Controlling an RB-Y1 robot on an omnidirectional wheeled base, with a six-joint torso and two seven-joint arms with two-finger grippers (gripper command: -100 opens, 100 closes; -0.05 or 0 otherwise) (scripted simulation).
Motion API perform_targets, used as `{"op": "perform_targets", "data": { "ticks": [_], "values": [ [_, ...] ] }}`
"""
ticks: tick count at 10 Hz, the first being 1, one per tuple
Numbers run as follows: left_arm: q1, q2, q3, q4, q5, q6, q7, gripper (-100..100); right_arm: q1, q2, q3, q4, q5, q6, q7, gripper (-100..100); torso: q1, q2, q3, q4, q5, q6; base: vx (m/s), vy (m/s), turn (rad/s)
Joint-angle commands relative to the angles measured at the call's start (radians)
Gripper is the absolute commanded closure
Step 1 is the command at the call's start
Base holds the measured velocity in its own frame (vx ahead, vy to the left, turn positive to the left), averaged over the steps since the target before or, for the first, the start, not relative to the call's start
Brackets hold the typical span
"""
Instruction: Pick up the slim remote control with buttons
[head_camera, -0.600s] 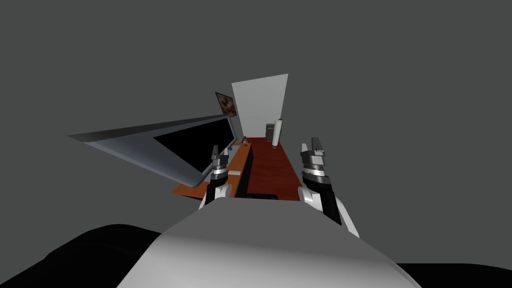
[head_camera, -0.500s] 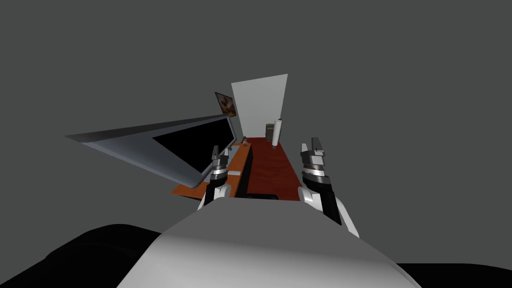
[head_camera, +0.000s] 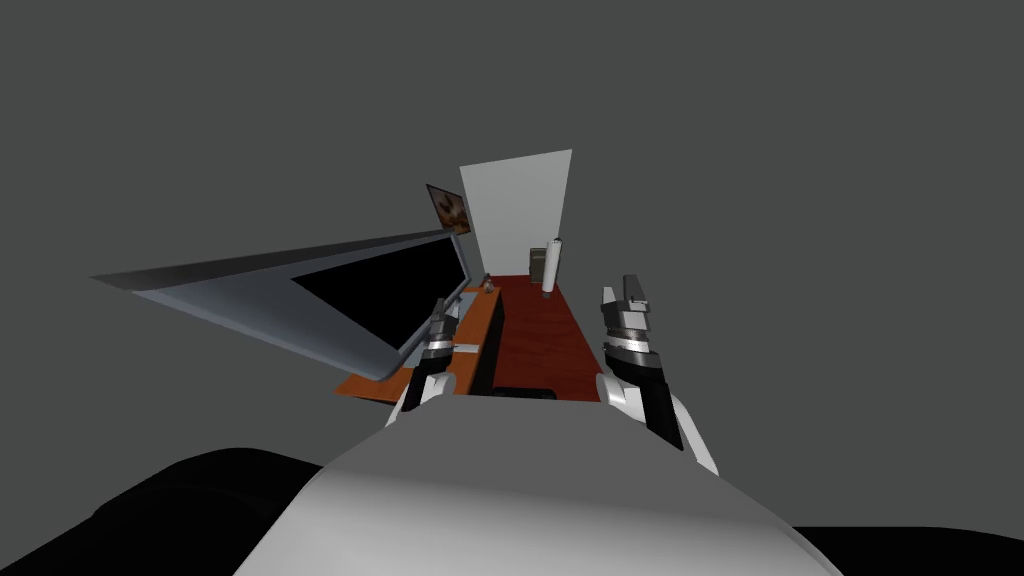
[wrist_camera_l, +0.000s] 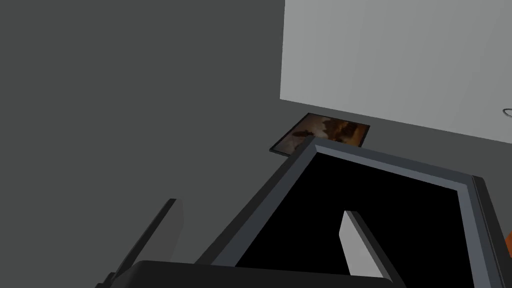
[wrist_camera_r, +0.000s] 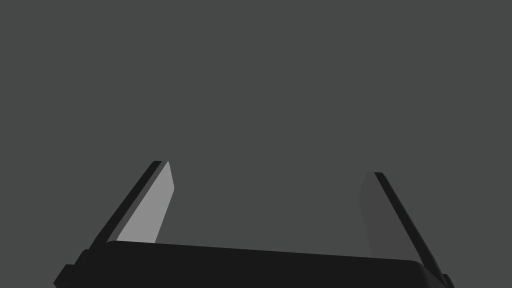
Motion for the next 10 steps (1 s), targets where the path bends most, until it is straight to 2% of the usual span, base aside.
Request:
{"op": "perform_targets", "data": {
  "ticks": [1,2,4,5,7,10],
  "values": [
    [-0.002,0.019,0.001,0.035,0.025,0.05,-0.014,-100,0.0,0.0,0.0,0.0,0.0,0.0,0.0,0,0.0,0.0,0.0,0.0,0.0,0.0,0.03,-0.011,-0.038],
    [-0.002,0.019,0.001,0.035,0.025,0.059,-0.014,-100,0.0,0.0,0.0,0.0,0.0,0.0,0.0,0,0.0,0.0,0.0,0.0,0.0,0.0,0.025,-0.005,-0.007],
    [0.004,0.057,0.01,0.087,0.066,0.125,-0.025,-100,0.0,0.0,0.0,0.0,0.0,0.0,0.0,0,0.0,0.0,0.0,0.0,0.0,0.0,0.03,-0.012,-0.029],
    [0.004,0.057,0.01,0.087,0.066,0.133,-0.025,-100,0.0,0.0,0.0,0.0,0.0,0.0,0.0,0,-0.001,-0.001,0.0,0.0,0.0,0.0,0.027,-0.009,-0.009],
    [0.011,0.097,0.017,0.145,0.112,0.204,-0.039,-100,0.0,0.0,0.0,0.0,0.0,0.0,0.0,0,0.001,0.0,0.0,0.0,0.0,0.0,0.041,-0.004,-0.033],
    [0.014,0.118,0.02,0.175,0.136,0.259,-0.046,-100,0.0,0.0,0.0,0.0,0.0,0.0,0.0,0,0.0,-0.002,-0.001,0.0,0.0,0.0,0.044,-0.012,-0.02]
  ]
}}
